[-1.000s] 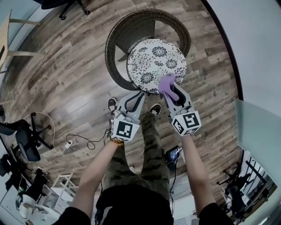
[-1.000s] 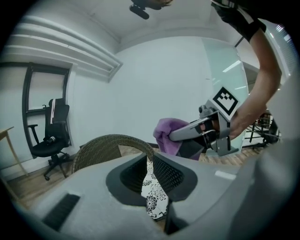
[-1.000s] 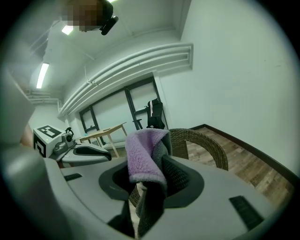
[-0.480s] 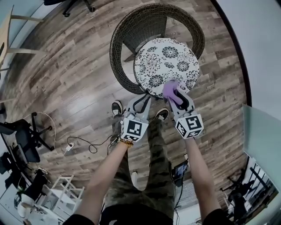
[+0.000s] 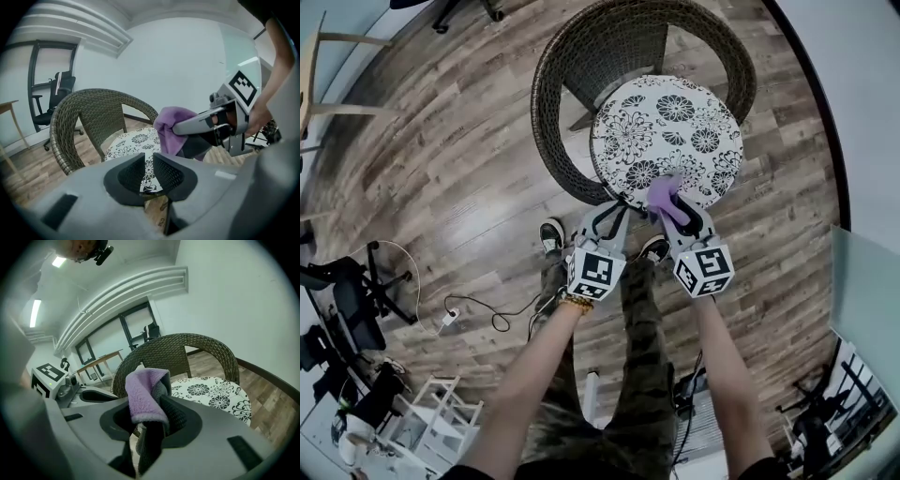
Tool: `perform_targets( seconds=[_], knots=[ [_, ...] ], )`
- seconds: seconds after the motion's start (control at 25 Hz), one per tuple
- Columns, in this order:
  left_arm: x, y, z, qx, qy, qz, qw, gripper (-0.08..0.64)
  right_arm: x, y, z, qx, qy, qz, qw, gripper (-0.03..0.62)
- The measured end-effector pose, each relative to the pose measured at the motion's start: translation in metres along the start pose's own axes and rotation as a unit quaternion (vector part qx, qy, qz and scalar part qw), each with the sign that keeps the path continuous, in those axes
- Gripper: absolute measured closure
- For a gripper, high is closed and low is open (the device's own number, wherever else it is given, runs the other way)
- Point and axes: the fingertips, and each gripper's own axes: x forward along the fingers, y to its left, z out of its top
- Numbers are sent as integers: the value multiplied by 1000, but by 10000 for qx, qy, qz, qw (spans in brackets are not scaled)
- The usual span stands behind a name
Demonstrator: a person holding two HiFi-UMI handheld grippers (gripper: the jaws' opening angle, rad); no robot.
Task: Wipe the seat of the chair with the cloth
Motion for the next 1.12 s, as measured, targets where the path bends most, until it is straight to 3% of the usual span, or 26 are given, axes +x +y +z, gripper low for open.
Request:
perform_targets(
  seconds=[0.24,0.52,0.64,0.96,1.04,1.12],
  knots=[
    [25,6,-37,-175,242,25,9996,514,30,-3,-40,-68,344,123,9993,474],
    [57,-3,-88,-771,689,4,9946,516,70,-10,-91,-120,1107,454,9927,476],
    [66,-6,-95,-988,726,37,9924,517,83,-9,-104,-374,1316,571,9890,479],
    [72,-9,-106,-1209,855,81,9889,518,99,-52,-126,-848,1960,154,9768,488],
    [74,-11,-110,-1284,890,57,9877,520,95,-54,-123,-833,1978,317,9762,489],
    [75,-12,-114,-1369,905,89,9864,520,90,-47,-122,-822,2007,729,9735,492]
  ],
)
